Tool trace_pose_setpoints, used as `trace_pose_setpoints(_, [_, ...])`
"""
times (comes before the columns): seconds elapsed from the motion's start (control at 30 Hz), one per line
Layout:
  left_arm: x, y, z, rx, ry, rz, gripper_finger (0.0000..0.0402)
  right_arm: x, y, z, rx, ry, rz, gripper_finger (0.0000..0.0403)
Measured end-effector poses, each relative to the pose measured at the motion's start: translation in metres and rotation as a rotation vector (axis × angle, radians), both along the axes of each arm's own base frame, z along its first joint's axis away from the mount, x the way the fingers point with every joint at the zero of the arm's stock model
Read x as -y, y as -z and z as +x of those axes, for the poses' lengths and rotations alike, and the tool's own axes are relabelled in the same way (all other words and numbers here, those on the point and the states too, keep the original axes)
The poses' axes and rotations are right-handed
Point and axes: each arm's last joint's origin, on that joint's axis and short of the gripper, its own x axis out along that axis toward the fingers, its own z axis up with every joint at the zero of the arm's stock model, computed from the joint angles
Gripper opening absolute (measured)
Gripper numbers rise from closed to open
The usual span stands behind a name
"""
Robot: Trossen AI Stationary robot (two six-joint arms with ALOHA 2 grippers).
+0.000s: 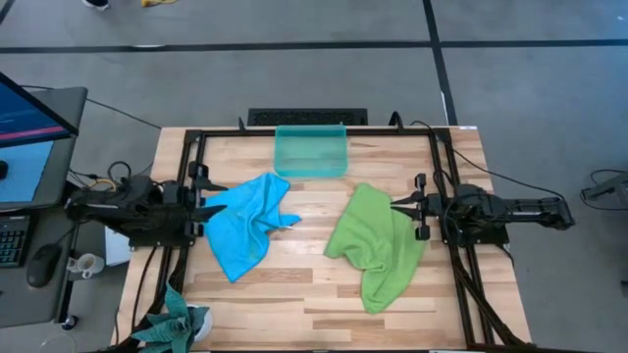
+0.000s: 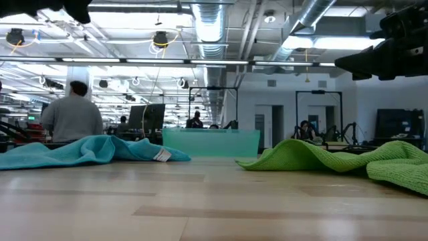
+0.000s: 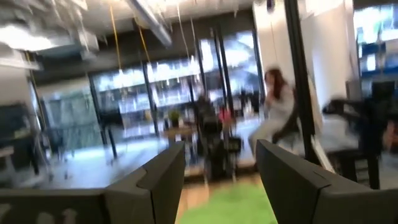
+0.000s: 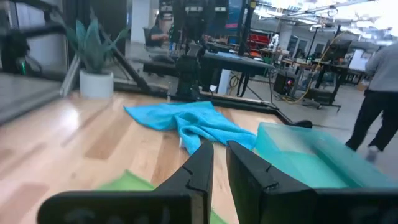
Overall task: Roll microfiber towels into tight, uniform cylinder then place into a basket
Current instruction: Fold the blue microfiber cloth
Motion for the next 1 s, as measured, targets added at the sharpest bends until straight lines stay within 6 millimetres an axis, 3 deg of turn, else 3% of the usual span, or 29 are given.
trace_pose_setpoints(0.17, [0.000,-0.005,0.021,-0.342,-0.065,0.012,0.0192,0.000,-0.001,0.000,0.007,0.002,0.152,0.0069])
trace_pose_setpoints(0.37, [0.005,0.003,0.048,-0.676,-0.079,-0.089,0.0192,0.000,0.000,0.000,0.007,0.002,0.166,0.0069])
trace_pose_setpoints(0.63, [0.028,0.030,0.070,-0.913,0.003,-0.197,0.0192,0.000,-0.001,0.000,0.007,0.002,0.167,0.0069])
trace_pose_setpoints(1.0, [0.071,0.053,0.075,-1.093,0.067,-0.370,0.0192,0.000,-0.001,0.000,0.013,0.003,0.313,0.0069])
